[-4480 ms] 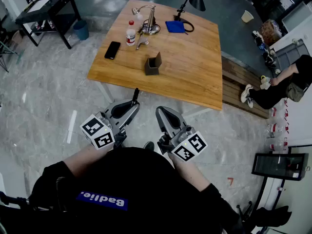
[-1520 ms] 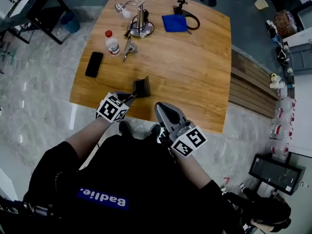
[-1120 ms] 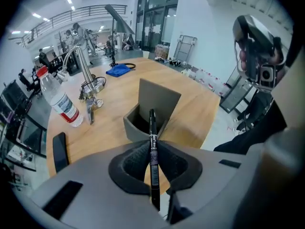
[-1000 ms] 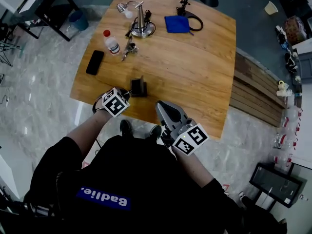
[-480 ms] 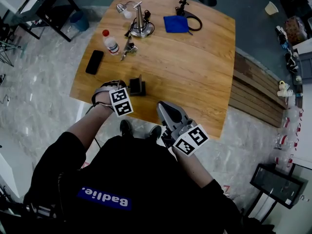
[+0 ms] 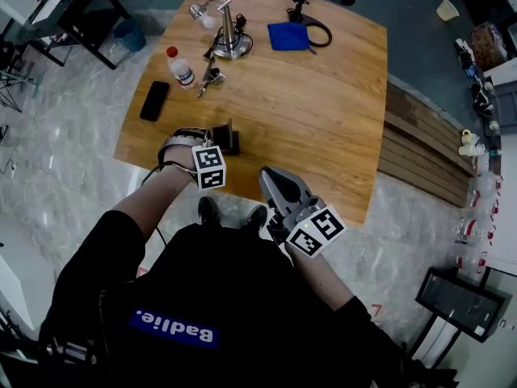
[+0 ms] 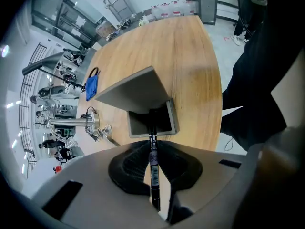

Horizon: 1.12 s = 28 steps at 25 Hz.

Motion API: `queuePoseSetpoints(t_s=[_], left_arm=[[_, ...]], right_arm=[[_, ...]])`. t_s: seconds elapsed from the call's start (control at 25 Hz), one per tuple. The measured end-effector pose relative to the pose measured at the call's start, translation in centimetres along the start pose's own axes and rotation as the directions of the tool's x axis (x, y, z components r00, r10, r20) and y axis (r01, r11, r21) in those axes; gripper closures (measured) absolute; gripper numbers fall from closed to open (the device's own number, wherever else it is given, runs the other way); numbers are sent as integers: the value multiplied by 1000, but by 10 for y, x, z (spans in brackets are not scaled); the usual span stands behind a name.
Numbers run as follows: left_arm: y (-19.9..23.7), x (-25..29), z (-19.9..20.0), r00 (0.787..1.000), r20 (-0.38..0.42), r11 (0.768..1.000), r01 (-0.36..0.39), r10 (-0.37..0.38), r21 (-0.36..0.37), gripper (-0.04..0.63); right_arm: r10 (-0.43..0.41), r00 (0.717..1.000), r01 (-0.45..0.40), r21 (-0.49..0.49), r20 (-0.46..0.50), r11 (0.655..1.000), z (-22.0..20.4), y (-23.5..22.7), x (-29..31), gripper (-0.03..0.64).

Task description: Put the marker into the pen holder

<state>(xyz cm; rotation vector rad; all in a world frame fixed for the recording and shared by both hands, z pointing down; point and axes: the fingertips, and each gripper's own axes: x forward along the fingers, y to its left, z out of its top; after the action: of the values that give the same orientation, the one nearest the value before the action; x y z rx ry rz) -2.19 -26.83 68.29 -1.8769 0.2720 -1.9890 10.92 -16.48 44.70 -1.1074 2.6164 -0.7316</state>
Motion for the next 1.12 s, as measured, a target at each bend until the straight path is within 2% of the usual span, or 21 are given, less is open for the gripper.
queuePoseSetpoints(t_s=[0.36, 0.56, 0.88, 1.12], left_arm=[[2, 6, -2, 996, -87, 985, -21, 37, 173, 541], [-1, 0, 9, 995, -79, 972, -36, 56, 233, 541], [1, -10, 25, 996, -38, 968, -71, 82, 242, 540], [12, -37, 38, 993, 50, 979, -117, 110, 167, 505]], right_arm=[[-2, 1000, 2, -6, -6, 1000, -4, 3, -5, 611], [-1, 1000, 1, -2, -6, 1000, -6, 4, -6, 611], [-1, 1000, 1, 1, -6, 1000, -7, 3, -9, 611], [12, 1000, -12, 1, -5, 1000, -3, 1, -10, 611]])
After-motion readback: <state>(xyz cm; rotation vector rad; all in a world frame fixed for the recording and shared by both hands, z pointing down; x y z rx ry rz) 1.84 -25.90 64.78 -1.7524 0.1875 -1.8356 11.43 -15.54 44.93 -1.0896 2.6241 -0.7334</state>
